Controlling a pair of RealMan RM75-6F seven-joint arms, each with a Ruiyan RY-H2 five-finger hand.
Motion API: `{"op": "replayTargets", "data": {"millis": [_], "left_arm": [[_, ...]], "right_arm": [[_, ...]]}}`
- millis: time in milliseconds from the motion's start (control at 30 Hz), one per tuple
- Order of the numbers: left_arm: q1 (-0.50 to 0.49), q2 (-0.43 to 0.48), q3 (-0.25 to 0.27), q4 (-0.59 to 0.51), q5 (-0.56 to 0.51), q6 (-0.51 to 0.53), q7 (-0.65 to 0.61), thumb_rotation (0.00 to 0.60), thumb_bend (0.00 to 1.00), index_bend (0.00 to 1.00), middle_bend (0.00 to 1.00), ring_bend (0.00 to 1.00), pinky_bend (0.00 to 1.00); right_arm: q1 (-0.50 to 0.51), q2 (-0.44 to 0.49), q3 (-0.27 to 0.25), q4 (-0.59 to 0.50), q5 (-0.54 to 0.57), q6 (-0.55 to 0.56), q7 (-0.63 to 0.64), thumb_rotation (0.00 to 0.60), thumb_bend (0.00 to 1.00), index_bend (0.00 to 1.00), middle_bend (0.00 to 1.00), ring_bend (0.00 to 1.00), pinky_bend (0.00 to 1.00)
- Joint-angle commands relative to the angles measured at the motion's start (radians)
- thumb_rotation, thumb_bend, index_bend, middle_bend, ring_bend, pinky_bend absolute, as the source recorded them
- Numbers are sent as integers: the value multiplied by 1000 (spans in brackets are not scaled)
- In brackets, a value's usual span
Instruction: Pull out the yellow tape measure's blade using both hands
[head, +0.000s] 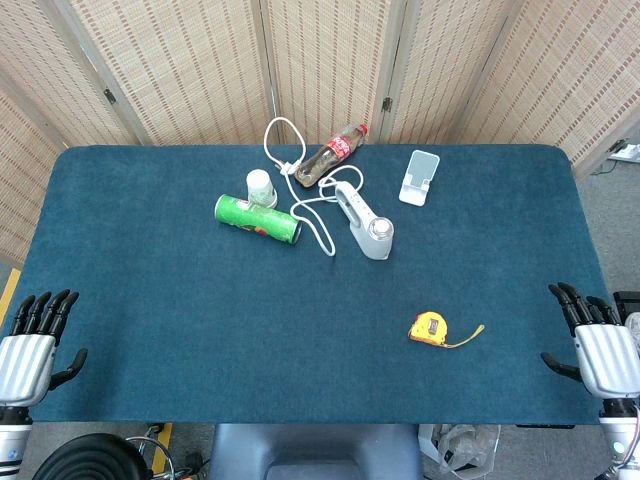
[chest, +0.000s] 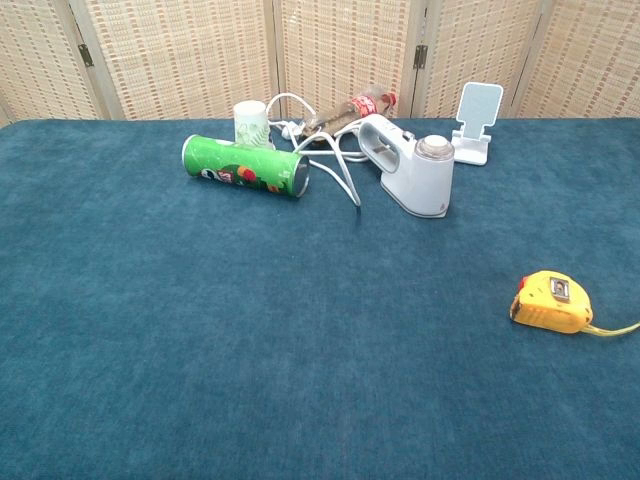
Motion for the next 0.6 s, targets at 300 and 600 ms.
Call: {"op": "replayTargets", "data": {"millis": [300, 600], "left_arm": [[0, -6, -2, 7, -5, 0, -6, 600, 365, 0, 100, 41, 0], [7, -7, -2, 18, -2, 15, -25, 600, 365, 0, 100, 40, 0]], "right_arm": [[-7, -1, -3, -3, -13, 14, 11, 600, 156, 96, 143, 288, 163], [19, -24, -9, -30, 6, -48, -38, 600, 155, 96, 144, 289, 163]]}}
